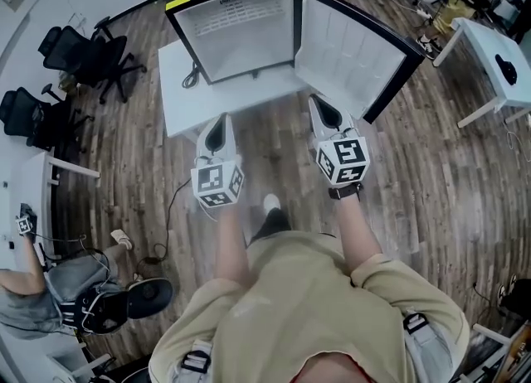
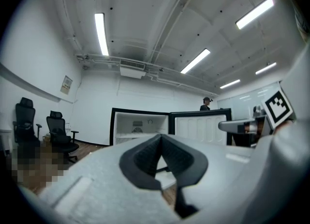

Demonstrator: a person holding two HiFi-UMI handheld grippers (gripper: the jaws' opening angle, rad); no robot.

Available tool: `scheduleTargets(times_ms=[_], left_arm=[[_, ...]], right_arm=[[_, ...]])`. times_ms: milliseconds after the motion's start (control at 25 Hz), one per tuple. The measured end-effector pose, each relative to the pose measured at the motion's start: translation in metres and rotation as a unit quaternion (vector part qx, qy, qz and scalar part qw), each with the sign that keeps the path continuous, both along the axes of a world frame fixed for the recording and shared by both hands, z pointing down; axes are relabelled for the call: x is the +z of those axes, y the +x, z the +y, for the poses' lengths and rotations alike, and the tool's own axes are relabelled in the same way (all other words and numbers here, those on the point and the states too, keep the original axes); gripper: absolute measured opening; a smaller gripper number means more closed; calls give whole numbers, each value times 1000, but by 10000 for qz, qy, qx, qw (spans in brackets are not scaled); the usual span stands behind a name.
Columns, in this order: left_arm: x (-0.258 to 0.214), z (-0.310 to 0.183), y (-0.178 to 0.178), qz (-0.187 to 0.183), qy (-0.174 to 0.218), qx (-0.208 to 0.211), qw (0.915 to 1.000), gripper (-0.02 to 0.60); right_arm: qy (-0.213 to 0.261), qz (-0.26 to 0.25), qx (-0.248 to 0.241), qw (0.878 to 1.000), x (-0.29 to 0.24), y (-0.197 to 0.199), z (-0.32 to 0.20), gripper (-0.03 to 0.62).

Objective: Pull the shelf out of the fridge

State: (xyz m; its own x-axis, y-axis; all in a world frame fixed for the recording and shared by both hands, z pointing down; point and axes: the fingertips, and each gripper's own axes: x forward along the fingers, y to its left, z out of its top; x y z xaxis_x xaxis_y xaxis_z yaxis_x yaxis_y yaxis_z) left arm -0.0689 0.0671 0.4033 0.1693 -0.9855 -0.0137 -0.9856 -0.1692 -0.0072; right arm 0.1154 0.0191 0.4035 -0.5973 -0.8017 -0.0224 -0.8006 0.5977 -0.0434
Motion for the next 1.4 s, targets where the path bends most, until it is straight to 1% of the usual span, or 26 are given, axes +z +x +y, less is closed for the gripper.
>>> scheduleTargets(times_ms=[240,440,680,840,1040,1200,1400], left_arm=[[2,-59,-28,49,-24,135,9999,0],[5,-104,-58,151,-50,212,9996,0],[8,-144,-78,220,-54,381,9990,0],[16,-165,-87,258,-116,435,9987,0],[32,-191,-94,320,-291,424,9982,0],[36,-217,-98,257,-355,386,9983,0],[34,-247,-99,143,-408,274,9987,0]], right_arm=[[-63,71,-22,10000,2,-41,-54,3],[-83,180,-78,9998,4,-80,-92,3],[-107,195,31,9997,3,-108,-133,3],[-206,196,72,9996,12,-120,-154,3],[-383,185,157,9990,29,-122,-186,3],[-450,-5,174,9988,35,-127,-223,3],[-482,35,5,9988,40,-139,-256,5]])
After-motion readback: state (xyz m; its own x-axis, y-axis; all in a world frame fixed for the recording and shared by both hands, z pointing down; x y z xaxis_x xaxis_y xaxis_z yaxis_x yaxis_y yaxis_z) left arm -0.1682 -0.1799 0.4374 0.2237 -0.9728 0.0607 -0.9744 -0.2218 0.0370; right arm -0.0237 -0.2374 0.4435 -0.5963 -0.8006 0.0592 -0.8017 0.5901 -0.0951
